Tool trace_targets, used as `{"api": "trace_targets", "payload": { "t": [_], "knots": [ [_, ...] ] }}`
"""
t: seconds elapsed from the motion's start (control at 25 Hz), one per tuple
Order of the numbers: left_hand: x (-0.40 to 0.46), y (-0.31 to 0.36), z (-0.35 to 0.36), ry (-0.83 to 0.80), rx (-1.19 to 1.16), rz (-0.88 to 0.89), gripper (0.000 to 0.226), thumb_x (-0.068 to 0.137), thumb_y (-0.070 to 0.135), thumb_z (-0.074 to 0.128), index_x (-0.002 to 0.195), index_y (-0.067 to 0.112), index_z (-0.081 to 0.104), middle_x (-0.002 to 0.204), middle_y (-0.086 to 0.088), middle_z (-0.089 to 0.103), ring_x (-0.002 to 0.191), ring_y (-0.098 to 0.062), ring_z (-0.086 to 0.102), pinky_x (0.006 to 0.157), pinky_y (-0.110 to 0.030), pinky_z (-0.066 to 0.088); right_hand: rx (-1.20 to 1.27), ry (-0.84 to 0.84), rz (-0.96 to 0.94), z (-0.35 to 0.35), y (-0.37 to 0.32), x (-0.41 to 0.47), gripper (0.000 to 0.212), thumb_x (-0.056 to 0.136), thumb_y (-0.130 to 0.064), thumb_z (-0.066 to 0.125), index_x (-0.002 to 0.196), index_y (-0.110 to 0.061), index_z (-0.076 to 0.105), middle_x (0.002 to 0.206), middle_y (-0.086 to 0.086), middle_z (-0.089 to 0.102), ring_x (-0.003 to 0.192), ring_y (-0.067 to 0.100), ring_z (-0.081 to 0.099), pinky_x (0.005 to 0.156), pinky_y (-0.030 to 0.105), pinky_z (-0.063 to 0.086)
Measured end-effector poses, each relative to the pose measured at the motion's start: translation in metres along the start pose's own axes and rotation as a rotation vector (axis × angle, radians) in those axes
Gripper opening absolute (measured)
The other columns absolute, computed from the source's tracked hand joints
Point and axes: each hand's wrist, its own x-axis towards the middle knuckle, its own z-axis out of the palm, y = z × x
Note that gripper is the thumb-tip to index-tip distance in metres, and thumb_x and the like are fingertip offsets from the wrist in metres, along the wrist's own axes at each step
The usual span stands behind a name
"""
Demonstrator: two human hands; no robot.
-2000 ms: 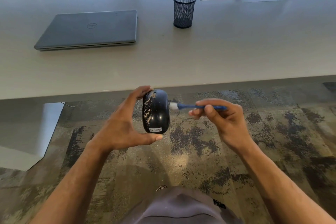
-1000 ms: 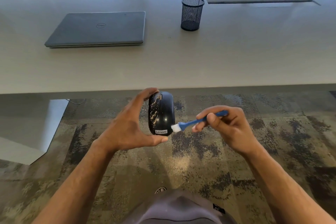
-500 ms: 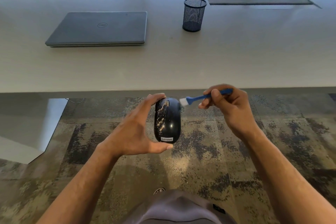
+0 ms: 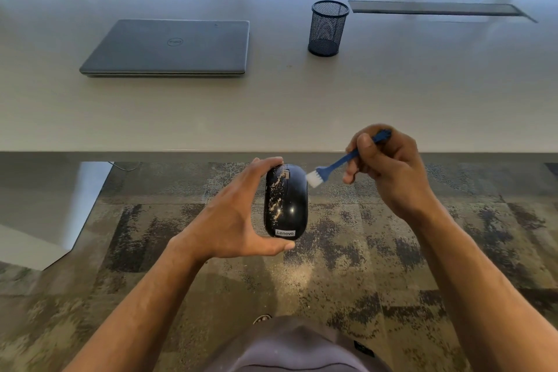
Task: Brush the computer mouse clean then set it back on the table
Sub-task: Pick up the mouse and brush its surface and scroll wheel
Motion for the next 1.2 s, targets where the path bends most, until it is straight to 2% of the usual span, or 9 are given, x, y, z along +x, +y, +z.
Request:
{"api": "trace_targets", "payload": {
  "t": [0.08,0.16,0.36,0.56,0.68,0.84,0.92,1.04,1.2],
  "knots": [
    [0.002,0.0,0.0,0.0,-0.005,0.009,0.117,0.059,0.057,0.085,0.15,0.019,0.022,0.144,0.01,0.034,0.133,-0.004,0.036,0.112,-0.015,0.021,-0.014,-0.206,0.009,0.006,-0.003,-0.001,0.022,0.101,-0.02,0.049,0.091,-0.005,0.06,0.067,-0.001,0.066,0.059,0.018,0.065,0.063,0.031,0.057],
    [0.004,0.002,0.0,-0.004,-0.01,0.014,0.116,0.059,0.056,0.085,0.15,0.019,0.023,0.145,0.009,0.035,0.133,-0.003,0.036,0.112,-0.011,0.02,-0.108,-0.302,0.011,0.014,-0.004,0.001,0.021,0.1,-0.024,0.05,0.091,-0.008,0.06,0.067,0.001,0.065,0.06,0.017,0.065,0.062,0.029,0.056],
    [0.005,0.0,0.001,-0.019,-0.012,0.023,0.117,0.059,0.047,0.092,0.149,0.015,0.025,0.142,0.009,0.034,0.131,-0.001,0.034,0.109,-0.002,0.016,-0.31,-0.099,0.004,0.01,-0.007,0.025,0.019,0.104,-0.018,0.05,0.089,-0.018,0.06,0.066,-0.003,0.066,0.061,0.013,0.064,0.063,0.026,0.055],
    [0.004,0.003,0.006,-0.053,-0.038,0.035,0.117,0.059,0.044,0.092,0.149,0.014,0.025,0.143,0.007,0.034,0.128,0.002,0.033,0.107,0.001,0.015,-0.449,-0.092,0.109,0.009,0.003,0.045,0.02,0.106,-0.014,0.049,0.09,-0.014,0.06,0.071,0.004,0.065,0.066,0.02,0.064,0.068,0.033,0.055],
    [0.005,0.001,0.006,-0.038,-0.041,0.036,0.117,0.059,0.046,0.092,0.149,0.015,0.025,0.142,0.008,0.035,0.128,0.002,0.034,0.107,0.0,0.016,-0.443,-0.058,0.115,0.006,0.004,0.045,0.02,0.106,-0.013,0.049,0.089,-0.013,0.061,0.07,0.004,0.065,0.064,0.018,0.064,0.067,0.032,0.054],
    [0.004,-0.002,0.006,-0.027,-0.052,0.035,0.115,0.059,0.051,0.088,0.149,0.015,0.025,0.143,0.006,0.036,0.13,-0.001,0.036,0.11,-0.004,0.018,-0.235,-0.021,0.018,-0.003,-0.007,0.042,0.02,0.104,-0.015,0.05,0.087,-0.011,0.062,0.068,-0.002,0.065,0.061,0.015,0.063,0.062,0.028,0.056],
    [0.005,-0.002,0.008,-0.027,-0.058,0.039,0.114,0.06,0.055,0.085,0.149,0.018,0.024,0.144,0.006,0.037,0.131,-0.002,0.037,0.111,-0.006,0.02,-0.112,-0.089,0.001,-0.003,-0.012,0.043,0.02,0.102,-0.015,0.05,0.087,-0.01,0.062,0.069,-0.001,0.064,0.06,0.017,0.062,0.061,0.029,0.055],
    [0.007,-0.002,0.012,-0.027,-0.074,0.041,0.114,0.06,0.059,0.082,0.149,0.025,0.021,0.146,0.008,0.036,0.135,-0.003,0.036,0.114,-0.011,0.021,-0.134,-0.185,0.068,0.0,-0.008,0.046,0.022,0.105,-0.011,0.047,0.088,-0.008,0.061,0.066,-0.001,0.063,0.059,0.017,0.061,0.061,0.029,0.055],
    [0.005,-0.005,0.015,-0.021,-0.058,0.017,0.115,0.06,0.062,0.082,0.15,0.024,0.021,0.15,0.002,0.038,0.138,-0.014,0.039,0.118,-0.036,0.03,-0.161,-0.007,0.175,-0.002,0.005,0.045,0.022,0.106,-0.005,0.045,0.089,-0.007,0.058,0.071,0.007,0.06,0.06,0.016,0.061,0.062,0.031,0.054]
  ]
}}
